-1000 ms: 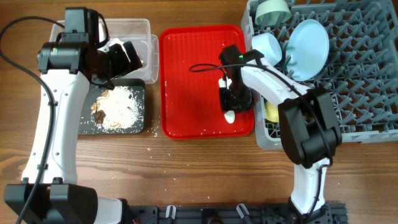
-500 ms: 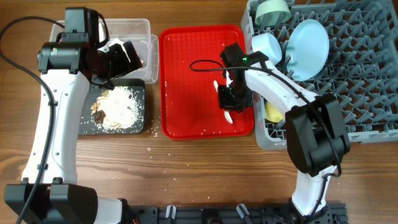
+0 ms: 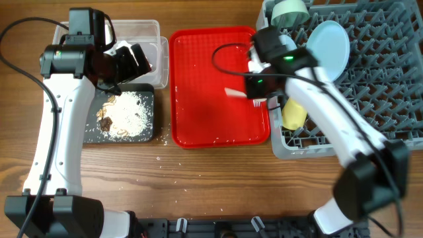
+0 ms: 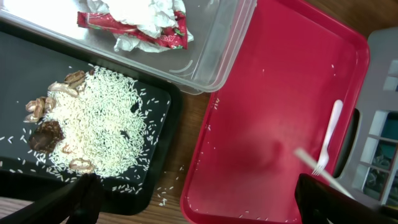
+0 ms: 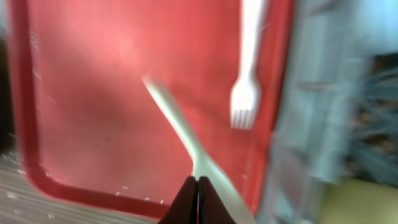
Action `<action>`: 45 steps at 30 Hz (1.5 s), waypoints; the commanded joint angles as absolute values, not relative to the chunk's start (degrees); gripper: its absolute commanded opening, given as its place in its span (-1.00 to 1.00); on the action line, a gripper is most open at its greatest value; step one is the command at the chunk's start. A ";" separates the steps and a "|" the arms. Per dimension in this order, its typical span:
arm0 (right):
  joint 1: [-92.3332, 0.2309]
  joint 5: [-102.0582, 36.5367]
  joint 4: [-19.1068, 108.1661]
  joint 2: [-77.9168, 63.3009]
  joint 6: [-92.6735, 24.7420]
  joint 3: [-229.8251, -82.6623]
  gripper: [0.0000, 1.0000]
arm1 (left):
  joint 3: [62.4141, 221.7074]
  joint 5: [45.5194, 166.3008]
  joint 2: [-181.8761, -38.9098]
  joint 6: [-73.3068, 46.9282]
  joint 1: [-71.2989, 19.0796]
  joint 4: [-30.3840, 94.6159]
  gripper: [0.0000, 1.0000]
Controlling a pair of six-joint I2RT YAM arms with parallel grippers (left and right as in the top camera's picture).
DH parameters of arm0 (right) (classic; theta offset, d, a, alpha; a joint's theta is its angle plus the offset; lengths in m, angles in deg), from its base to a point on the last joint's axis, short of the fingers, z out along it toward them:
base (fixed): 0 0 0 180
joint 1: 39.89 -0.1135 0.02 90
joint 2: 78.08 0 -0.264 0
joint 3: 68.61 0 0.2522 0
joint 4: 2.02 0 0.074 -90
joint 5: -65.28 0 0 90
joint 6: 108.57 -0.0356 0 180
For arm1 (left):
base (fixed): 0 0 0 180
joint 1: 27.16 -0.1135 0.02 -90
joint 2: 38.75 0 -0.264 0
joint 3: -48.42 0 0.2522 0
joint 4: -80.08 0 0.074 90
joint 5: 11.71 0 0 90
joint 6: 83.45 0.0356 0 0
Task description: Sort waste into correct bins and load items into the dishwasher rack
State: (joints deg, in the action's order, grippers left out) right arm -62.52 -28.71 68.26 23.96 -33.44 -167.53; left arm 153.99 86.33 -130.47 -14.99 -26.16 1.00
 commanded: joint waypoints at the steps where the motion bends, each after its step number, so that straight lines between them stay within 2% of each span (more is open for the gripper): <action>1: -52.51 -26.50 71.47 11.65 -32.63 -170.31 -0.91 | 153.91 86.59 -130.49 -14.51 -26.54 1.13 1.00; 4: -41.49 -28.64 73.46 8.16 -28.63 -170.29 -0.91 | 153.91 86.59 -130.49 -14.51 -26.54 1.13 0.99; 6: -40.31 -32.99 74.03 8.22 -25.73 -170.26 -0.91 | 153.91 86.59 -130.49 -14.51 -26.54 1.13 1.00; 7: -41.69 -33.93 73.96 8.22 -24.81 -170.26 -0.80 | 153.91 86.59 -130.49 -14.51 -26.54 1.13 1.00; 9: -47.64 -33.84 73.96 8.70 -24.65 -169.85 -0.31 | 153.91 86.59 -130.49 -14.51 -26.54 1.13 1.00; 11: -54.00 -33.84 74.24 10.82 -23.78 -167.75 -0.06 | 153.91 86.59 -130.49 -14.51 -26.54 1.13 0.99; 12: -56.66 -33.82 74.66 12.40 -22.82 -166.09 0.01 | 153.91 86.59 -130.49 -14.51 -26.54 1.13 0.99; 16: -63.79 -33.10 73.87 20.24 -21.53 -159.95 0.04 | 153.91 86.59 -130.49 -14.51 -26.54 1.13 1.00; 24: -64.49 -33.80 62.11 32.40 -20.59 -154.22 0.02 | 153.91 86.59 -130.49 -14.51 -26.54 1.13 1.00; 28: -65.21 -33.82 58.75 37.25 -21.75 -154.22 -0.14 | 153.91 86.59 -130.49 -14.51 -26.54 1.13 1.00; 33: -65.21 -35.66 59.16 37.71 -23.26 -154.24 -0.91 | 153.91 86.59 -130.49 -14.51 -26.54 1.13 1.00; 37: -65.21 -37.32 62.55 35.80 -23.02 -157.52 -0.91 | 153.91 86.59 -130.49 -14.51 -26.54 1.13 1.00; 41: -64.75 -37.21 71.82 25.05 -21.97 -166.40 -0.91 | 153.91 86.59 -130.49 -14.51 -26.54 1.13 1.00; 45: -56.33 -32.64 78.31 11.63 -25.09 -171.86 -0.91 | 153.91 86.59 -130.49 -14.51 -26.54 1.13 0.99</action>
State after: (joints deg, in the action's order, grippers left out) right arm -62.21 -36.29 76.34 19.22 -22.36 -169.67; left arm 153.99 86.30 -130.47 -15.01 -26.16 0.98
